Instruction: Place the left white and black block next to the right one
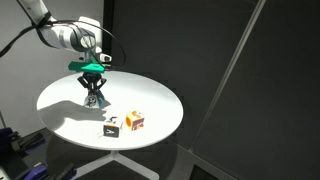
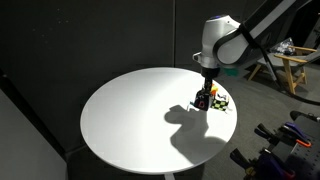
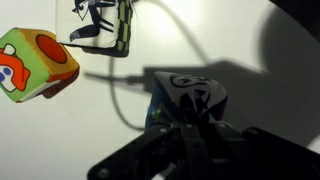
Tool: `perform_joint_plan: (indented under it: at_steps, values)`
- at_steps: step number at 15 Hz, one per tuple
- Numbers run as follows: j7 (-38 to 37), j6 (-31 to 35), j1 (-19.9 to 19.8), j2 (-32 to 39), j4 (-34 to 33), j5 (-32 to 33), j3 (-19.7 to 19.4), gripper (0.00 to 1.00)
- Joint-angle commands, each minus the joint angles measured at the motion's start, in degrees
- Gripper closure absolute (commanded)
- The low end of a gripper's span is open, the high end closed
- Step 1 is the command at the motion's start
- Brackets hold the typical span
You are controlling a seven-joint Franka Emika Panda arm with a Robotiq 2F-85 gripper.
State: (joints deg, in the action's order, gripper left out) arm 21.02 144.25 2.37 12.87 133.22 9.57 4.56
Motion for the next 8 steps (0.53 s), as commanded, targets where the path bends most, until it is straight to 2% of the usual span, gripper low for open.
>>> perform_joint_plan:
  at_steps: [1, 8]
  values:
    - [1.84, 0.47, -1.17, 2.62, -2.43, 0.59, -0.54, 0.97]
    - [1.78, 0.60, -2.31, 6.20, -5.21, 1.03, -1.71, 0.97]
